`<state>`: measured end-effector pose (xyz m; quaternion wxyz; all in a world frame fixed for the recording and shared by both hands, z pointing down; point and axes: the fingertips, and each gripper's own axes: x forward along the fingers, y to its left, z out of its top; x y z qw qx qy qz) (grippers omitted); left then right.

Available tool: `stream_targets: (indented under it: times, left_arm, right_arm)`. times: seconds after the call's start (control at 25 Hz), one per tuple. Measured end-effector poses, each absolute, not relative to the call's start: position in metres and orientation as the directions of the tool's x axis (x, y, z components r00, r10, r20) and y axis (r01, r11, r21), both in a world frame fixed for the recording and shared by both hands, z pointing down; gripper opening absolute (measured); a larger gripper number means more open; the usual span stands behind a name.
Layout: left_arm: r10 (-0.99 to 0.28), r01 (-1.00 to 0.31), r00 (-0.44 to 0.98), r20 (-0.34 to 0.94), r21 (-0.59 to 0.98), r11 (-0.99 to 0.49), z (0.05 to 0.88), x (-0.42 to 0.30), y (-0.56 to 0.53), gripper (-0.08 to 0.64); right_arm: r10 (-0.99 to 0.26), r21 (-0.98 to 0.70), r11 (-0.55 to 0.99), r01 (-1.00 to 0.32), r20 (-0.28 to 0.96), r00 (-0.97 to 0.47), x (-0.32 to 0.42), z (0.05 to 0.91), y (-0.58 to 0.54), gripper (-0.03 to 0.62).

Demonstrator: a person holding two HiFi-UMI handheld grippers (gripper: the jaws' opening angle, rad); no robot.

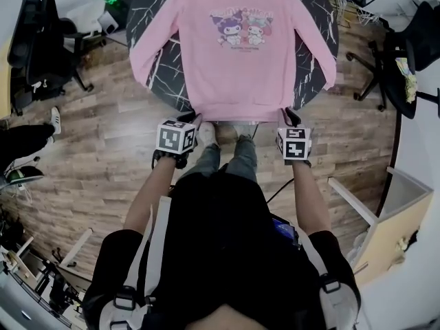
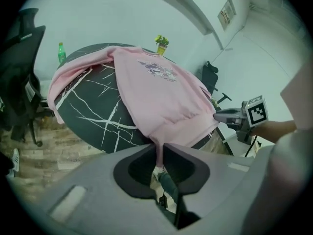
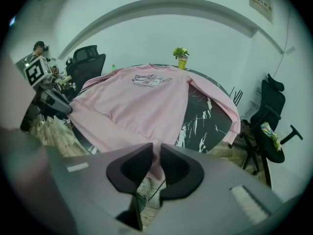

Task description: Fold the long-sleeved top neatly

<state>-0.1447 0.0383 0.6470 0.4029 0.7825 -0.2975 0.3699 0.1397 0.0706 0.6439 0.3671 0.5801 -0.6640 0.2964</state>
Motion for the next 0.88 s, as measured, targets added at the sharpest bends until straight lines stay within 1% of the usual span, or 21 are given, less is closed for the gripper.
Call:
stream_targets:
  times: [0.08, 0.16, 0.28, 0.48, 0.56, 0.64, 0.8, 0.88]
  left_arm:
    - [-0.178, -0.773, 0.545, 0.819, 0.41, -0.484, 0.645, -0.145, 0.038, 0.041]
    - [-0.179, -0.775, 0.532, 0.828, 0.39, -0.497, 0.643, -0.145, 0.04, 0.038]
    - [-0.178, -0.781, 0.499, 0.848, 0.351, -0.517, 0.644, -0.149, 0.045, 0.038]
    - [-0.179, -0.805, 0.469, 0.865, 0.334, -0.491, 0.65, -0.154, 0.052, 0.038]
    - [-0.182, -0.814, 0.457, 0.871, 0.327, -0.479, 0.651, -0.155, 0.052, 0.051]
    - [-0.199, -0.825, 0.444, 0.874, 0.311, -0.472, 0.647, -0.156, 0.048, 0.091]
    - [-0.255, -0.853, 0.433, 0.865, 0.301, -0.426, 0.635, -0.162, 0.039, 0.154]
    - [-0.294, -0.872, 0.42, 0.858, 0.291, -0.394, 0.625, -0.169, 0.033, 0.156]
  right_arm:
    - [-0.559, 0.015, 0.164, -0.986, 0.825, -0.081, 0.141, 0.642, 0.072, 0.043]
    - [-0.559, -0.009, 0.165, -0.986, 0.823, -0.101, 0.14, 0.639, 0.075, 0.029]
    - [-0.546, -0.022, 0.186, -0.982, 0.829, -0.122, 0.137, 0.64, 0.083, 0.025]
    - [-0.517, -0.036, 0.218, -0.975, 0.843, -0.146, 0.133, 0.646, 0.092, 0.025]
    - [-0.515, -0.06, 0.211, -0.976, 0.842, -0.163, 0.133, 0.644, 0.091, 0.041]
    - [-0.527, -0.077, 0.214, -0.974, 0.83, -0.181, 0.133, 0.636, 0.083, 0.094]
    - [-0.568, -0.02, 0.295, -0.955, 0.8, -0.192, 0.136, 0.611, 0.053, 0.114]
    - [-0.585, 0.005, 0.336, -0.942, 0.785, -0.204, 0.135, 0.597, 0.035, 0.12]
